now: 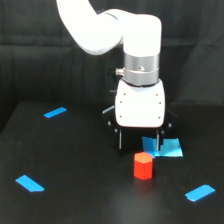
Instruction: Pick up the red object from the table
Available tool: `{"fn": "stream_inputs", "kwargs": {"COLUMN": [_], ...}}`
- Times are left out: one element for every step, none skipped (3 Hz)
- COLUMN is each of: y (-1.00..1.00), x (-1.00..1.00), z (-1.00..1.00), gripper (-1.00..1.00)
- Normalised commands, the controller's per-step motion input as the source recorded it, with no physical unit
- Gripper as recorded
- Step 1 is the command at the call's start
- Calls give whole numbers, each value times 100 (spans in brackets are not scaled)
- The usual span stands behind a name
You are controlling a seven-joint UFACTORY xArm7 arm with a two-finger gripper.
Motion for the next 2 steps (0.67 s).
{"fn": "stream_inputs", "kwargs": {"y": [-63,-48], "x": [6,-13], "z": [-1,-5], "gripper": [100,99]}}
